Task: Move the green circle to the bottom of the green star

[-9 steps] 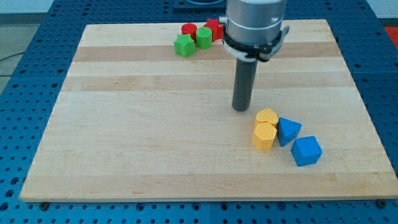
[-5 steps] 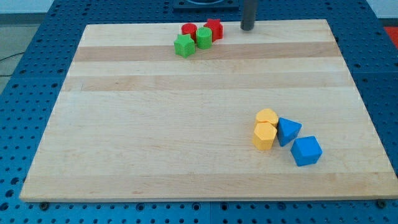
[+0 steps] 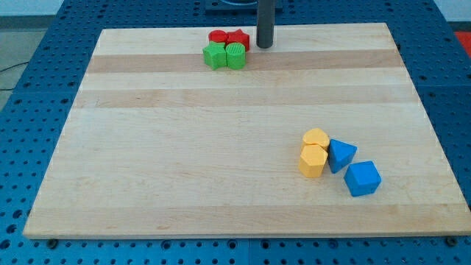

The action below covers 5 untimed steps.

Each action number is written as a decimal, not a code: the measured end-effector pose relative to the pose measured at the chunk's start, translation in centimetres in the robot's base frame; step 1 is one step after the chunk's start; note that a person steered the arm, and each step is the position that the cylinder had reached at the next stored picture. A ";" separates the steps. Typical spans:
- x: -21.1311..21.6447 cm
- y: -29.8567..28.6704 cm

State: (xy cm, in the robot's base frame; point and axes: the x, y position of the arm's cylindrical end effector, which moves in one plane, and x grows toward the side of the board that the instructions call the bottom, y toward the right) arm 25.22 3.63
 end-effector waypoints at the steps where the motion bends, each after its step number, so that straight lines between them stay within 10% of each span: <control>1: 0.3 -3.0; 5: 1.3 -14.3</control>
State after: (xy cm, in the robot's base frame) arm 26.56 -10.71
